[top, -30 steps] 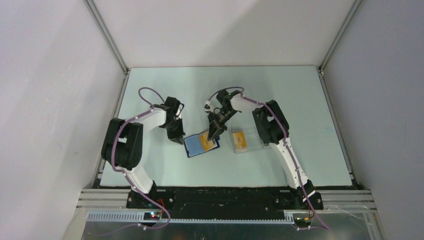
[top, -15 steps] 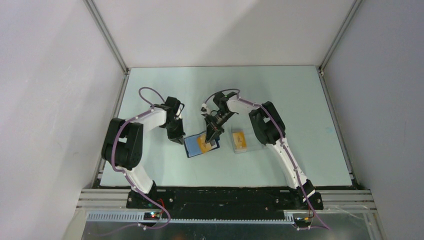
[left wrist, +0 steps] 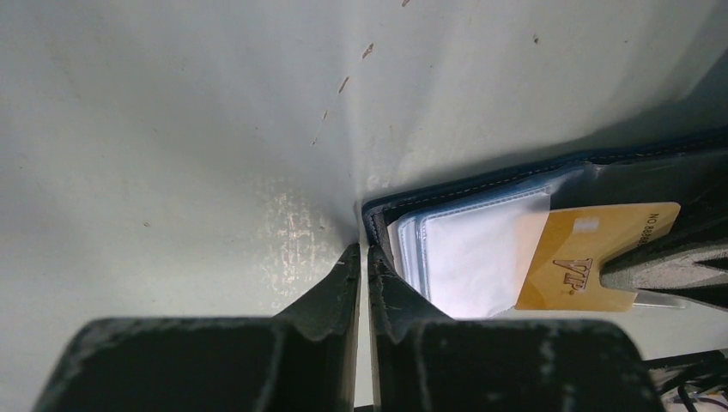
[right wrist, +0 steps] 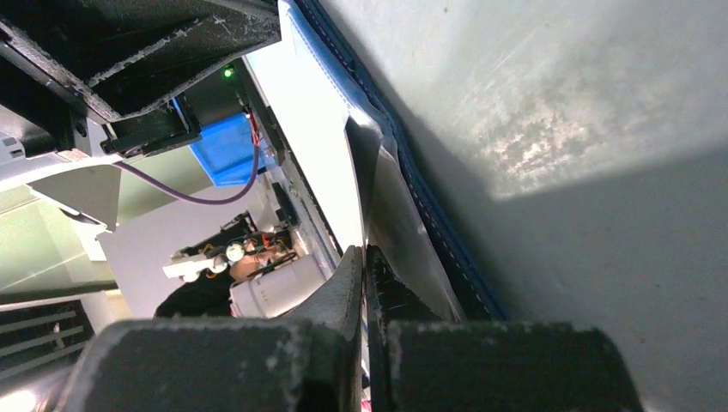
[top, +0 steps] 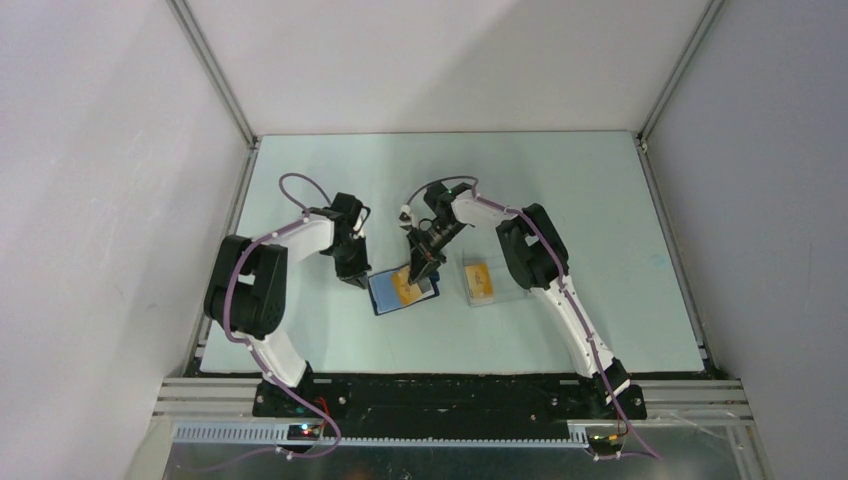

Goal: Put the credit cards into the card holder
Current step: Insert the credit card into the card holder.

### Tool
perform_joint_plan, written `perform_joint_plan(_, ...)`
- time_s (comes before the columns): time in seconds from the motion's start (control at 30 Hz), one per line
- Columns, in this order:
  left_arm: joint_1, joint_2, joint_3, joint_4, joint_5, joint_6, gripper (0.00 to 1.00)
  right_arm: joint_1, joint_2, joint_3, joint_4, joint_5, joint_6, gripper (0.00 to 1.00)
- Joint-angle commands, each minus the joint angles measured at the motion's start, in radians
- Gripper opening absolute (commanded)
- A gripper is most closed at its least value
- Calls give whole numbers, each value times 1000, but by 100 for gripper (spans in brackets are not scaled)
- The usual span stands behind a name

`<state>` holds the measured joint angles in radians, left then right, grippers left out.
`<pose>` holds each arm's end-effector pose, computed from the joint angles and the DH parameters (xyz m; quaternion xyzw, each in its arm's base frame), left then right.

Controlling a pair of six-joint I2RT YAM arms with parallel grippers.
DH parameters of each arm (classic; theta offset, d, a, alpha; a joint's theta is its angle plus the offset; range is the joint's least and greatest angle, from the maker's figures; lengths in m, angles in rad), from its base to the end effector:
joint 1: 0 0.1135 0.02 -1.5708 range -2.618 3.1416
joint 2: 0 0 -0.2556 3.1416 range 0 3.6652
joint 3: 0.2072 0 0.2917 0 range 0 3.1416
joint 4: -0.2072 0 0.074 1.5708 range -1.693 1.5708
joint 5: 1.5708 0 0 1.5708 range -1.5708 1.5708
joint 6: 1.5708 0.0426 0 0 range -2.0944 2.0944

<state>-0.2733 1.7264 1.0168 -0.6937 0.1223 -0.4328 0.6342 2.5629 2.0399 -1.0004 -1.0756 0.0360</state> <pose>0.3208 -0.0953 0.1109 -0.0741 0.9919 -0.0860 0.0573 0.3932 0.3358 0.0686 0.2646 -0.8169 -0.4903 0.1492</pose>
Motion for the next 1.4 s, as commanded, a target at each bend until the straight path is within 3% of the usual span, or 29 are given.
perform_joint_plan(0.0, -6, 48, -13, 8, -96, 37, 11, -5, -20, 33, 78, 59, 36, 0)
perform_joint_plan(0.57, -11, 53, -9, 4, -102, 36, 10, -31, -33, -8, 147, 63, 77, 0)
perform_joint_plan(1.07, -15, 60, -2, 3, -97, 29, 10, 42, -63, -61, 230, 93, 182, 0)
perform_joint_plan(1.2, -16, 59, -2, 2, -98, 30, 10, 50, -80, -64, 217, 130, 195, 9)
perform_joint_plan(1.37, -17, 56, -2, 3, -98, 28, 10, 51, -122, -80, 185, 235, 193, 34)
